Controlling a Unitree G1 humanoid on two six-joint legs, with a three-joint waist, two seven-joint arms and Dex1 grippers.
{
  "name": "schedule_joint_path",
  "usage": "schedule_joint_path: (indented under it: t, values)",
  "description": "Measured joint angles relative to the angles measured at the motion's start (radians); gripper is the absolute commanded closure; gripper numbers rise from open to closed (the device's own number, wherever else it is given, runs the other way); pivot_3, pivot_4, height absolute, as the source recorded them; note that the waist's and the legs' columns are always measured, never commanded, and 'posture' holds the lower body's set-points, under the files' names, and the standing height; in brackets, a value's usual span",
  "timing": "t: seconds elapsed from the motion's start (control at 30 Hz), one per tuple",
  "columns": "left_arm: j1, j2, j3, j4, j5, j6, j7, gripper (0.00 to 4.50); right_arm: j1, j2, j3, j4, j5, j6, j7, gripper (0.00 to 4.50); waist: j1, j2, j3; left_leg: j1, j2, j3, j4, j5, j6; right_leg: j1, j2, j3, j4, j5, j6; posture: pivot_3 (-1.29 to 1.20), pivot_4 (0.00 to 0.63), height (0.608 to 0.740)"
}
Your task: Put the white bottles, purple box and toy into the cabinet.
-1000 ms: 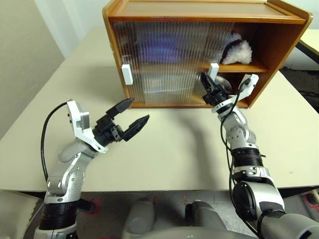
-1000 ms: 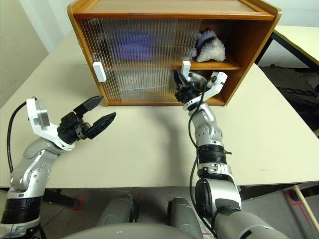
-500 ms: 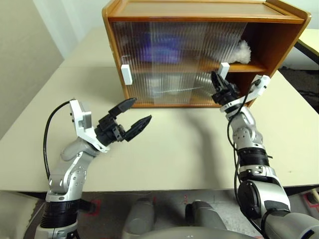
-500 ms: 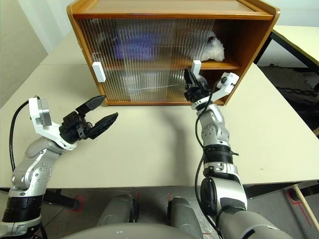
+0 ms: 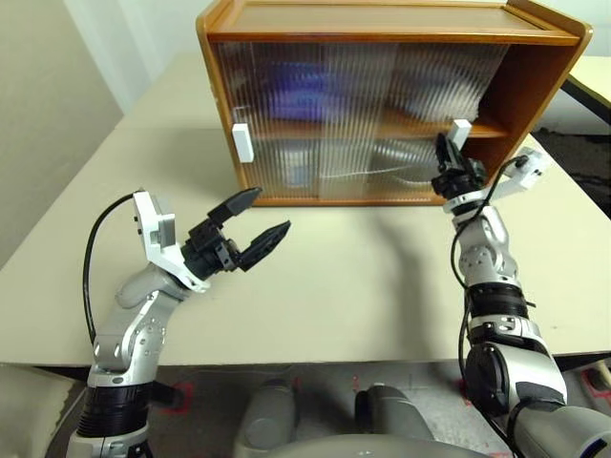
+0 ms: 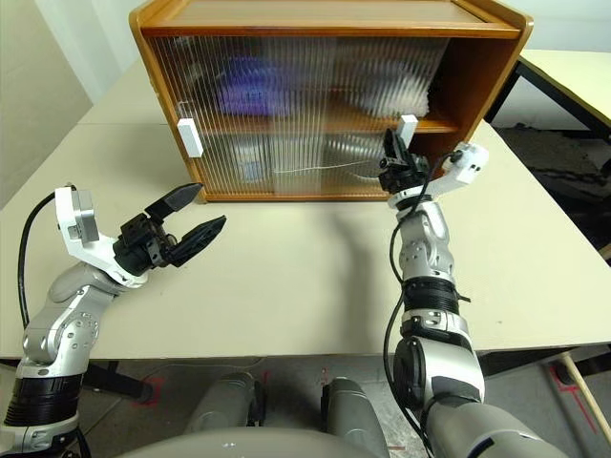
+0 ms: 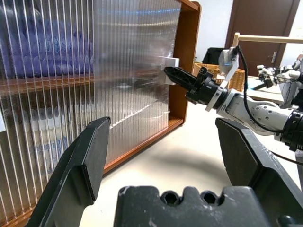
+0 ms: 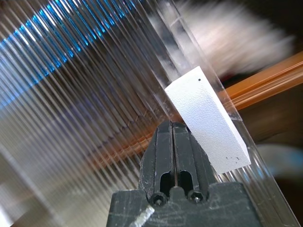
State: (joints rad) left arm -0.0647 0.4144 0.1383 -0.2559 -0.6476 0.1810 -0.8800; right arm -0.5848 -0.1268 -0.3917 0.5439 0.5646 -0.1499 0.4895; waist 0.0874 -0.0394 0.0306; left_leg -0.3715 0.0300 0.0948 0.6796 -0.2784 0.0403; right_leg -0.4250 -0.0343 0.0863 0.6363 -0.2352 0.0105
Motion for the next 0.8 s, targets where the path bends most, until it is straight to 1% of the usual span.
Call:
schedule_joint_path:
  t: [0.13, 0.27, 0.43, 0.6, 0.8]
  values:
    - [0.000, 0.000, 0.000, 0.000, 0.000, 0.000, 0.000, 0.00, 0.000, -0.006, -0.013, 0.008, -0.008, -0.029, -0.022, 4.48, -0.016, 0.000, 0.000, 0.000, 0.000, 0.000, 0.000, 0.000, 0.000, 0.000, 0.000, 0.000, 0.000, 0.000, 0.000, 0.20, 0.000, 0.740]
    - [0.000, 0.000, 0.000, 0.000, 0.000, 0.000, -0.001, 0.00, 0.000, -0.024, -0.020, 0.008, -0.014, -0.041, -0.040, 4.48, -0.021, 0.000, 0.000, 0.000, 0.000, 0.000, 0.000, 0.000, 0.000, 0.000, 0.000, 0.001, 0.000, 0.000, 0.000, 0.20, 0.000, 0.740]
    - [0.000, 0.000, 0.000, 0.000, 0.000, 0.002, -0.001, 0.00, 0.000, -0.053, -0.040, 0.033, -0.018, -0.068, -0.062, 4.48, -0.020, 0.000, 0.000, 0.000, 0.000, 0.000, -0.001, 0.000, 0.000, 0.000, 0.000, 0.000, 0.000, 0.000, 0.000, 0.20, 0.000, 0.740]
    - [0.000, 0.000, -0.001, 0.000, -0.001, 0.003, 0.000, 0.00, -0.040, -0.060, -0.104, 0.085, 0.024, -0.067, -0.100, 4.48, -0.018, 0.000, 0.000, 0.000, 0.000, 0.000, 0.000, 0.000, 0.000, 0.001, 0.000, 0.001, 0.000, 0.000, 0.000, 0.20, 0.000, 0.740]
    - [0.000, -0.002, -0.002, 0.000, 0.000, 0.003, 0.000, 0.00, -0.057, -0.090, -0.101, 0.129, 0.011, -0.069, -0.081, 4.48, -0.015, 0.000, 0.000, 0.000, 0.000, 0.000, 0.000, 0.000, 0.001, 0.001, 0.000, 0.001, -0.001, 0.000, 0.000, 0.20, 0.000, 0.740]
